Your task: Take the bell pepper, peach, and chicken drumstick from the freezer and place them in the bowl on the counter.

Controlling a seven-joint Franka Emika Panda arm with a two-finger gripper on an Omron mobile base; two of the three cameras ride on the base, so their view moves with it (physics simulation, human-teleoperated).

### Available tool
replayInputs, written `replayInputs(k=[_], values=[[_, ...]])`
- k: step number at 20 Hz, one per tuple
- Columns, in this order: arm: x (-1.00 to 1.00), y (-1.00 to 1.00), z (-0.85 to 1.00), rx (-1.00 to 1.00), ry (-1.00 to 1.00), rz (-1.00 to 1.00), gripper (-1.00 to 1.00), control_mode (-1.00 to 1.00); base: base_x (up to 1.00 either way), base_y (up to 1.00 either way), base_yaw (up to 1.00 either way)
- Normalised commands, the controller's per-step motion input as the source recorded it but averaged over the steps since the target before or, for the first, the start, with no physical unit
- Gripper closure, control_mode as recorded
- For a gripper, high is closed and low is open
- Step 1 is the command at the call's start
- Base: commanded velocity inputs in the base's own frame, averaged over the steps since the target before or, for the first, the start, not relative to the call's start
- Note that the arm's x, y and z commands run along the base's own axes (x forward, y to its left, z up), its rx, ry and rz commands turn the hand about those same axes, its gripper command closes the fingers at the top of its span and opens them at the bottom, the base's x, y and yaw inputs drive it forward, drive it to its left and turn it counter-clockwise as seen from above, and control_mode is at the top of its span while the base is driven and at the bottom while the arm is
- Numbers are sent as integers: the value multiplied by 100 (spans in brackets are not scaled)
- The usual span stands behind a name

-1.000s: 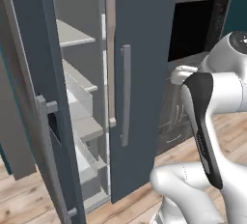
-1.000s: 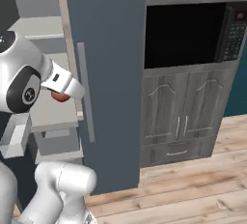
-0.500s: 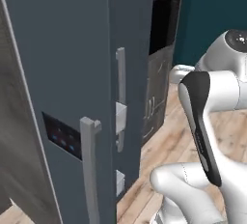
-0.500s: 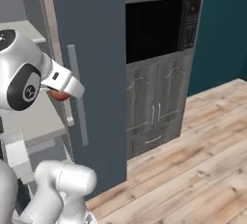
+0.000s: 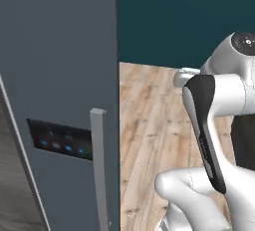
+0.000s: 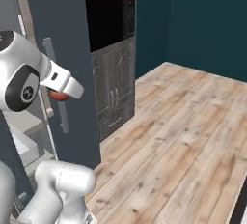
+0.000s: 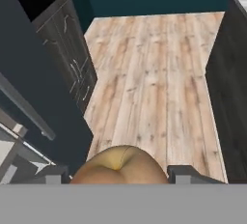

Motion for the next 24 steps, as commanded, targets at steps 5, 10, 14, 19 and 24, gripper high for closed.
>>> replayInputs(k=[5, 10, 14, 19, 24], values=[[0, 0, 0, 0, 0, 0, 100, 100, -100, -7, -62], [0, 0, 0, 0, 0, 0, 100, 100, -100, -43, -54], [0, 0, 0, 0, 0, 0, 100, 100, -100, -38, -46], [0, 0, 0, 0, 0, 0, 100, 100, -100, -13, -25], [0, 0, 0, 0, 0, 0, 100, 100, -100, 50, 27]])
